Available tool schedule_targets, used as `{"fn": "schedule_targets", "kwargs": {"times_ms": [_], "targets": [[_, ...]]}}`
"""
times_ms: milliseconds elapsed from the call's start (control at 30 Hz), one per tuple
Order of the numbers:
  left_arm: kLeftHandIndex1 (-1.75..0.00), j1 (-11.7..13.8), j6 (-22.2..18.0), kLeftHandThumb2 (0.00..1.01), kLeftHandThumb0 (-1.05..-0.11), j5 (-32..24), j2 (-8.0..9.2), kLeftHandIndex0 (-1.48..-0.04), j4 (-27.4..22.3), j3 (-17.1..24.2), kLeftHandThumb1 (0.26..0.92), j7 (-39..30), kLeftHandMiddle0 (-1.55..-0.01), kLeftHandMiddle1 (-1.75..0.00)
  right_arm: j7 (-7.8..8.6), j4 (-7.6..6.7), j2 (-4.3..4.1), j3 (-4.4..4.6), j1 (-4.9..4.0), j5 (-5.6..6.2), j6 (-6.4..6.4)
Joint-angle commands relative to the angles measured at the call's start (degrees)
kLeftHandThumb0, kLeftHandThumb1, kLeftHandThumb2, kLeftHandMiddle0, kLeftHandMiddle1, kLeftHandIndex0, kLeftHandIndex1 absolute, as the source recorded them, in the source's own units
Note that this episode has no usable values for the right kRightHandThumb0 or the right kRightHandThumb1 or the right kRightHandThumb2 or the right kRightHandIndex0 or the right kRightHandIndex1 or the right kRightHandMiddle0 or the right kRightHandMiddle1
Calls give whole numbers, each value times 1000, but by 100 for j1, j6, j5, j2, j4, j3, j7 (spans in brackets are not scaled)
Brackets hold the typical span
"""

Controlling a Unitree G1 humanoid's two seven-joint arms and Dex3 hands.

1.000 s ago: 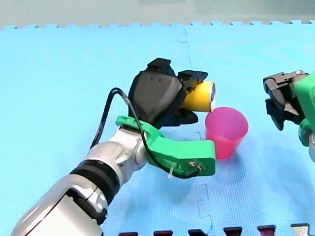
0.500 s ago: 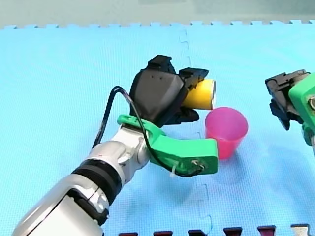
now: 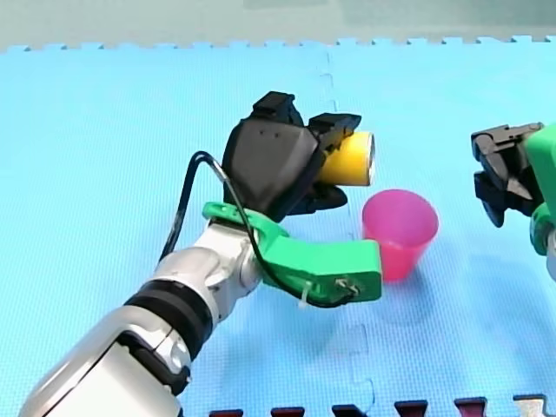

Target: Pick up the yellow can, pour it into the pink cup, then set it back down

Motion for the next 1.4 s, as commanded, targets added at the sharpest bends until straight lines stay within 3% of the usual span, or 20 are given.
{"fn": "schedule_targets", "kwargs": {"times_ms": [0,100,267,467,633,800,967,1133,1367], "targets": [[-40,33,-148,0,-445,-178,-8,-1172,-1,177,896,155,-729,-1285,18,9,-20,-36,14,32,-37],[-24,123,-530,0,-438,-494,-84,-1147,25,462,894,467,-762,-1269,30,22,-72,-29,45,-3,-77],[-11,204,-951,0,-438,-827,-119,-1162,85,766,887,603,-858,-1102,125,40,-148,-45,80,-18,-149],[-1,455,-1651,0,-407,-1262,-104,-1189,103,1224,848,872,-1122,-470,150,54,-162,-34,144,-62,-360],[0,870,-2211,2,-393,-1650,-33,-1186,-1,1600,826,750,-1199,-254,228,67,-155,-93,171,-18,-423],[0,1252,-2728,0,-394,-1812,65,-1185,-226,1843,818,746,-1203,-177,281,77,-147,-153,187,4,-485],[0,1471,-3001,0,-395,-1926,218,-1185,-283,2052,816,527,-1211,-140,284,88,-137,-190,196,-1,-508],[0,1629,-3010,1,-393,-1956,291,-1185,-318,2186,818,418,-1221,-112,326,93,-146,-230,189,3,-514],[0,1917,-2958,3,-371,-2136,234,-1167,-386,2387,826,115,-1231,-79,433,103,-204,-299,183,25,-468]]}}
